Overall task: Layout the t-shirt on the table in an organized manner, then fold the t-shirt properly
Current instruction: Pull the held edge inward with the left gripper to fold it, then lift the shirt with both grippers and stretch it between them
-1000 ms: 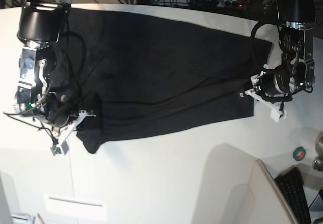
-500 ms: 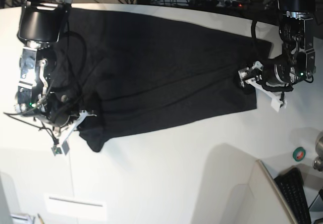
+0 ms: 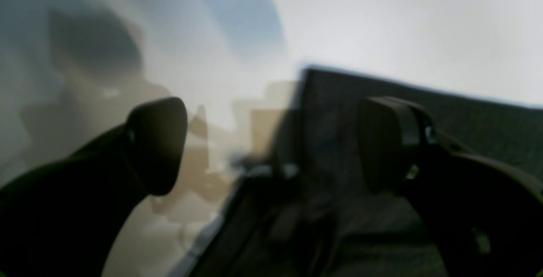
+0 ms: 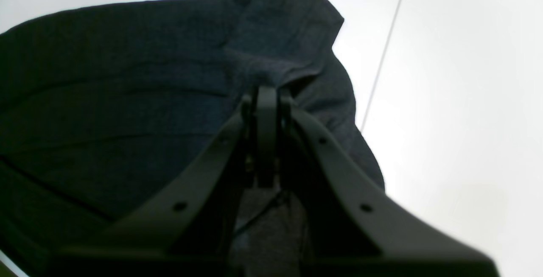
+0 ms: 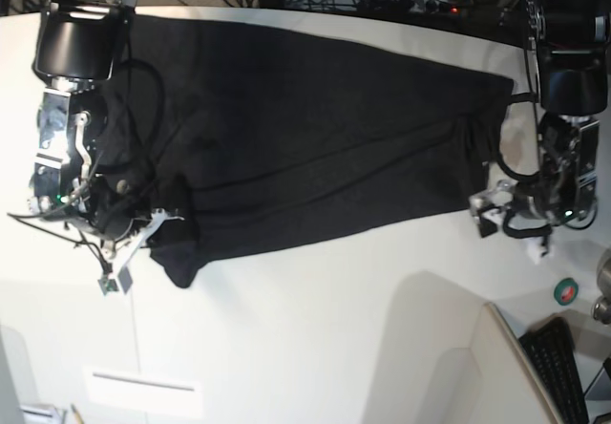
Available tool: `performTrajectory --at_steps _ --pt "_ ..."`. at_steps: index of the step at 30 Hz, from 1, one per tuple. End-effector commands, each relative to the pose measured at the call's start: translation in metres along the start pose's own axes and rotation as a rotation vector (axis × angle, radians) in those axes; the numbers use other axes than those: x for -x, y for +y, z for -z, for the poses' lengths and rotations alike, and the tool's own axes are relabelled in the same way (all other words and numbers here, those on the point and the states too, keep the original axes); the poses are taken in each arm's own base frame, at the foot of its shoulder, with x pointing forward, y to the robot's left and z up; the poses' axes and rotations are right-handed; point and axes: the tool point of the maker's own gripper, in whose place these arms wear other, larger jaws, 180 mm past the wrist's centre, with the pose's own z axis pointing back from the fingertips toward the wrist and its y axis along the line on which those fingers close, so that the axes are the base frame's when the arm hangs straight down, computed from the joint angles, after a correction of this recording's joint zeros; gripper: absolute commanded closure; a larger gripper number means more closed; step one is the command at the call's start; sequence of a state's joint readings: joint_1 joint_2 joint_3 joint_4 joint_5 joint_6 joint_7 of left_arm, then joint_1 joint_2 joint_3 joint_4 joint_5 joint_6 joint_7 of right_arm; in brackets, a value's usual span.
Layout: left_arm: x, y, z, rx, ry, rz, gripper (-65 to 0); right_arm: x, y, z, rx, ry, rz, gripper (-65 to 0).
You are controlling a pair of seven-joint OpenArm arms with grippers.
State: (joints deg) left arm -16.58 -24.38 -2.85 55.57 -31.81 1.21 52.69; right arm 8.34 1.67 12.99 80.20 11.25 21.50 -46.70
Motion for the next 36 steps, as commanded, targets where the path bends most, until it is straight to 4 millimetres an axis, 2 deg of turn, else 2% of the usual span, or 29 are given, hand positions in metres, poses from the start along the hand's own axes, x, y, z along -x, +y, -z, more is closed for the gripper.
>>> performTrajectory --at_steps 1,5,9,16,23,25,26,28,31,32,34,36 --pt "-0.016 0.005 -0.003 -0.019 -0.034 0.01 -59.7 -0.022 -0.001 -0.005 0.002 -0.062 -0.01 0.0" --pt "-0.007 0.006 0.01 -0.038 0.001 0.025 -59.7 -0.022 -0.002 -0.006 0.005 -0.064 -0.005 0.0" --pt "-0.001 -0.007 0.016 -0.019 0.013 0.029 -59.6 -0.022 -0.004 -0.006 0.007 -0.063 -0.006 0.0" --pt "0.005 -0.023 0.02 0.011 0.021 0.028 -42.3 -0.022 -0.004 -0.006 0.007 -0.063 -0.006 0.0" --pt "0.0 -0.034 0.024 0.028 -0.024 0.028 -40.2 -0.022 -0.004 -0.006 0.007 -0.063 -0.006 0.0" --pt "0.009 -0.033 0.029 0.019 -0.002 0.04 -39.7 -0.022 -0.004 -0.006 0.007 -0.063 -0.006 0.0" --pt "0.016 -0.032 0.032 0.012 0.017 0.054 -37.2 -0.022 -0.004 -0.006 0.007 -0.063 -0.006 0.0" --pt "0.02 -0.038 0.036 0.011 0.036 0.072 -26.8 -0.022 -0.004 -0.006 0.007 -0.063 -0.006 0.0" --pt "0.022 -0.046 0.039 0.043 0.039 0.102 -2.3 -0.022 -0.004 -0.006 0.008 -0.062 -0.007 0.0" --pt "0.022 -0.051 0.04 0.065 0.031 0.117 0.0 -0.022 -0.004 -0.005 0.008 -0.06 -0.005 0.0" --pt "0.019 -0.053 0.041 0.078 0.015 0.127 0.0 -0.021 -0.005 -0.004 0.007 -0.056 -0.003 0.0" --pt "0.006 -0.059 0.038 0.089 -0.009 0.133 0.0 -0.028 -0.013 -0.004 0.02 -0.073 -0.011 0.0"
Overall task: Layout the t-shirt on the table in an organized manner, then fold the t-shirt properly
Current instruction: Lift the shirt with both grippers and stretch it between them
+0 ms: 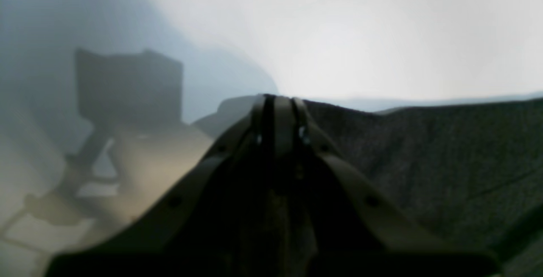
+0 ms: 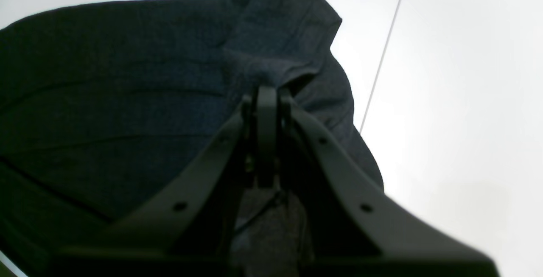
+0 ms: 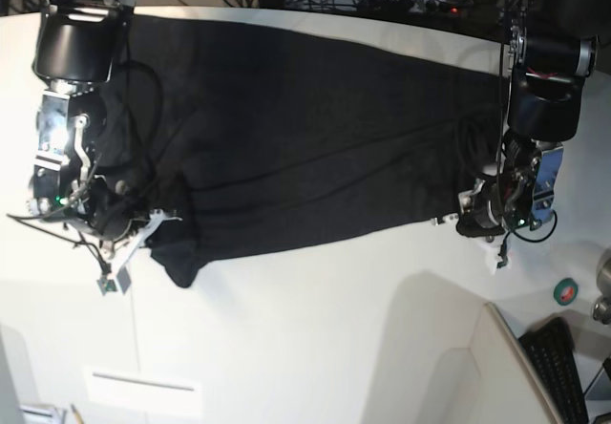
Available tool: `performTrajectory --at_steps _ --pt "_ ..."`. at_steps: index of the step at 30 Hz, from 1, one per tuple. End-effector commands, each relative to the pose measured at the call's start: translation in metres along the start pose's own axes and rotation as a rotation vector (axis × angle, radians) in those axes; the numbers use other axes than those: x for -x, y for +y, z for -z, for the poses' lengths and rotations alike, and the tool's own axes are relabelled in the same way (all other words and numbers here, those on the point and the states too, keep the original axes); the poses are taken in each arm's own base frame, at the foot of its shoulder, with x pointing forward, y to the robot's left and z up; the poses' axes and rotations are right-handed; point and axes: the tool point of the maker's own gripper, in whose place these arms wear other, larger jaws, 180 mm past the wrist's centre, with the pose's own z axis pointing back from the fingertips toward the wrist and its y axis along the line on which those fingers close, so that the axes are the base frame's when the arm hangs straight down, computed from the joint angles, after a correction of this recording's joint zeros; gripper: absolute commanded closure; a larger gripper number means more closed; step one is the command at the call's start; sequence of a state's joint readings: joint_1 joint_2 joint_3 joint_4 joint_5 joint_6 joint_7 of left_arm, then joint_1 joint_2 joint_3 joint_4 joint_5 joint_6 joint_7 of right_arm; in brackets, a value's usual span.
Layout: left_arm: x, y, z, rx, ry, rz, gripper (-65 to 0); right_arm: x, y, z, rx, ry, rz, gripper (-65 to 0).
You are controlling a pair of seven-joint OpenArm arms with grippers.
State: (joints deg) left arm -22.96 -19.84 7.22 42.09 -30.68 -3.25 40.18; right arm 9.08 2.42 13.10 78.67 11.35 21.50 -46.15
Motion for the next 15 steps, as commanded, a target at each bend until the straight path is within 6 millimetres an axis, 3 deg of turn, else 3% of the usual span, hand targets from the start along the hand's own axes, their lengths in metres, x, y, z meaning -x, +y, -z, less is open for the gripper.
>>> performTrajectory --at_steps 1,7,15 --pt "-0.007 -0.011 -0.002 0.031 0.006 0.005 0.0 -0.03 -0.012 -0.006 0.023 -0.079 -0.021 0.0" --pt "-0.066 -0.028 -0.021 0.062 -0.113 0.028 0.0 -0.061 -0.045 -0.012 0.077 -0.107 -0.039 0.0" --pt "-0.122 -0.066 -0.042 0.125 -0.178 0.04 0.0 -0.121 -0.094 -0.016 0.135 -0.172 -0.034 0.0"
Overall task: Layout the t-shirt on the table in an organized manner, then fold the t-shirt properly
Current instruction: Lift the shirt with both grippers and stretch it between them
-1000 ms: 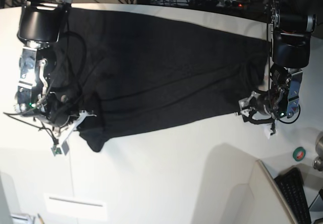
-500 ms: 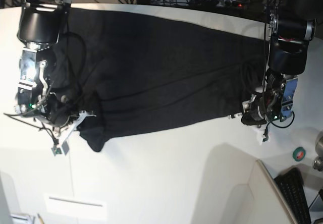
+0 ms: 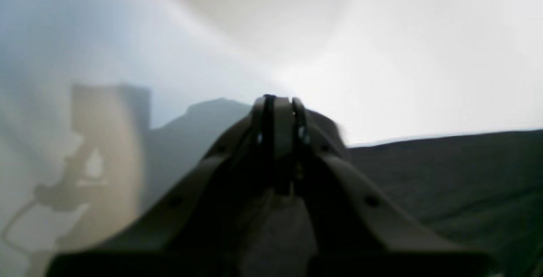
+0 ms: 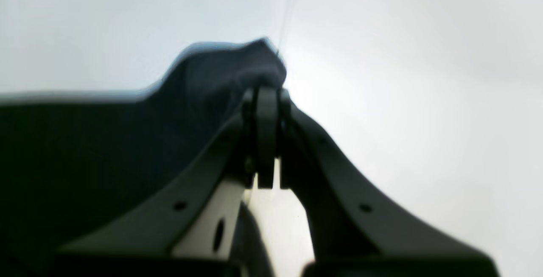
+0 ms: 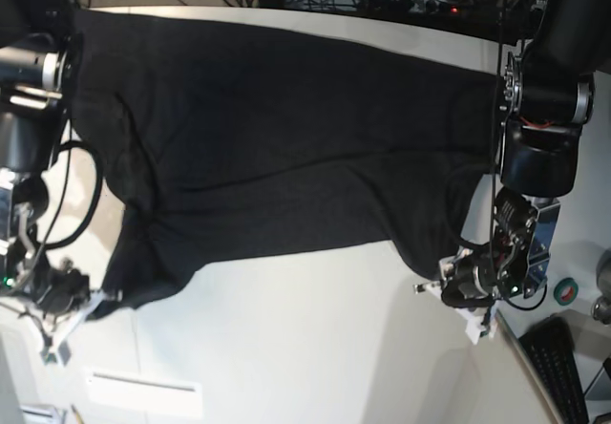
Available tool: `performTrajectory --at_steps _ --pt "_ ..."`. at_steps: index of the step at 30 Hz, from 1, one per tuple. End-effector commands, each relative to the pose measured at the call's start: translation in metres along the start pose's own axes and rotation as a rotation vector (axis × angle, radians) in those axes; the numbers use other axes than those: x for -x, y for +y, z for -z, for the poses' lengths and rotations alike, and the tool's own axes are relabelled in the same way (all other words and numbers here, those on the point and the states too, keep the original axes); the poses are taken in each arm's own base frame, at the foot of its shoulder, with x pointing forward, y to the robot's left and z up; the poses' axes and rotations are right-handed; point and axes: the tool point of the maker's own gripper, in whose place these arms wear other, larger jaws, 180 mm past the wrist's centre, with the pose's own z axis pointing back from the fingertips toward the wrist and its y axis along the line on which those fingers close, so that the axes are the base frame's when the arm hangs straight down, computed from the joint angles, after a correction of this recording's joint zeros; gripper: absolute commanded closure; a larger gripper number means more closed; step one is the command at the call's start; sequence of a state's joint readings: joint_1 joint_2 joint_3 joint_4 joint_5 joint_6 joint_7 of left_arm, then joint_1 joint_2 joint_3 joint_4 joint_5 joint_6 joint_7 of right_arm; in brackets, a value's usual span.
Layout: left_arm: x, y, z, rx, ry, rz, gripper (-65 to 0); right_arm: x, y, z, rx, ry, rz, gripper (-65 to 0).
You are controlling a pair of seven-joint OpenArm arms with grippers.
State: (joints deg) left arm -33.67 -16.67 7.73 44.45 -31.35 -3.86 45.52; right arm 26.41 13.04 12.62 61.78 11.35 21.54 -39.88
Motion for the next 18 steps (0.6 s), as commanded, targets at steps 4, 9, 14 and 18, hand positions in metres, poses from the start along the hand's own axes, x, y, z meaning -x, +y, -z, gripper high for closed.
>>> performTrajectory --at_steps 4,9,14,18 --pt "-0.053 -0.017 -0.015 0.031 -0.106 0.016 0.0 -0.043 -0.024 0.001 0.027 -0.082 -0.018 0.0" --pt "-0.076 -0.028 -0.022 0.047 -0.148 0.022 0.0 -0.067 -0.028 -0.001 0.038 -0.167 -0.087 0.0" --pt "-0.092 -0.031 -0.029 0.052 -0.177 0.024 0.0 -0.088 -0.036 -0.009 0.057 -0.25 -0.125 0.0" --pt "-0.111 -0.039 -0.04 0.062 -0.225 0.039 0.0 -0.099 -0.049 -0.018 0.08 -0.308 -0.136 0.0"
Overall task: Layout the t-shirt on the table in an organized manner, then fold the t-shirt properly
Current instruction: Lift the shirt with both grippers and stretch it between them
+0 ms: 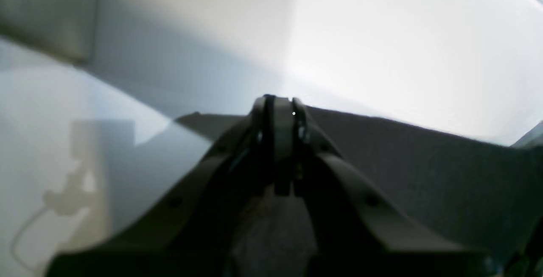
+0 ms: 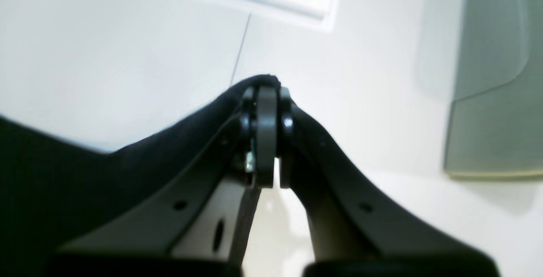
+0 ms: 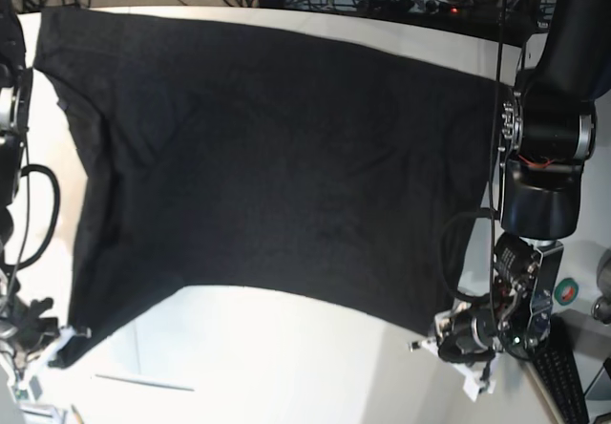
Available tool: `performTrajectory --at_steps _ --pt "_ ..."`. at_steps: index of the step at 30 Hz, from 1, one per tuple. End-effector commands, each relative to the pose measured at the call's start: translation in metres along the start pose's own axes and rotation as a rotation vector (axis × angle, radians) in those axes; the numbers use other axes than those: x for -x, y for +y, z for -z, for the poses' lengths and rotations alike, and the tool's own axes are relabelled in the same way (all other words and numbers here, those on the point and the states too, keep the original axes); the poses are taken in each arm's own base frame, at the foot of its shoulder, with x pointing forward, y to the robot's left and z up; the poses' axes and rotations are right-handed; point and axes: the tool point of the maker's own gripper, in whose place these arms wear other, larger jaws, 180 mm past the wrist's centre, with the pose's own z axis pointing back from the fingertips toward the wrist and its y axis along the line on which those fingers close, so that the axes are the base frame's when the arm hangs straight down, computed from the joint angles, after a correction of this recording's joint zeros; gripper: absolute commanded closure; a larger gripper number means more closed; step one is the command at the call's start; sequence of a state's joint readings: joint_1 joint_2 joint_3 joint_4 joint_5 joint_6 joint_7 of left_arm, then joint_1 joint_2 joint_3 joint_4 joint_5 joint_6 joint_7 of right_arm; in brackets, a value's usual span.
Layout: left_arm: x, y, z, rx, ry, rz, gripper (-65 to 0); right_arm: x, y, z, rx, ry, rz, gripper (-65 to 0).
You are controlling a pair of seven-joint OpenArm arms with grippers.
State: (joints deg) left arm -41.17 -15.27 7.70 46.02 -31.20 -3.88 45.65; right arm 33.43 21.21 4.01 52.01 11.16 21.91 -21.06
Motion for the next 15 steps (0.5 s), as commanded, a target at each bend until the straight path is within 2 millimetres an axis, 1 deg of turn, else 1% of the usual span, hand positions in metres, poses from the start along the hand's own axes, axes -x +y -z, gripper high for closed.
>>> performTrajectory --at_steps 1,3,6,8,11,15 --pt "-0.036 -0.006 -0.012 0.012 -0.088 0.014 0.0 -0.034 -0.014 -0.007 0.024 -0.089 -0.011 0.0" --pt "-0.04 -0.009 -0.013 0.017 -0.095 0.019 0.0 -0.034 -0.018 -0.008 0.03 -0.087 -0.025 0.0" --pt "-0.036 -0.009 -0.012 0.016 -0.089 0.019 0.0 -0.03 -0.018 -0.007 0.029 -0.07 -0.048 0.0" --pt "-0.02 -0.005 -0.007 0.012 -0.064 0.015 0.0 -0.023 -0.02 -0.007 0.032 -0.055 -0.05 0.0" --pt "0.0 0.001 -0.003 0.002 -0.031 0.011 0.0 -0.002 -0.025 -0.004 0.035 -0.004 -0.031 0.0" --pt "0.03 0.009 0.003 -0.01 0.018 0.005 0.0 0.016 -0.022 -0.002 0.029 0.029 -0.027 0.0"
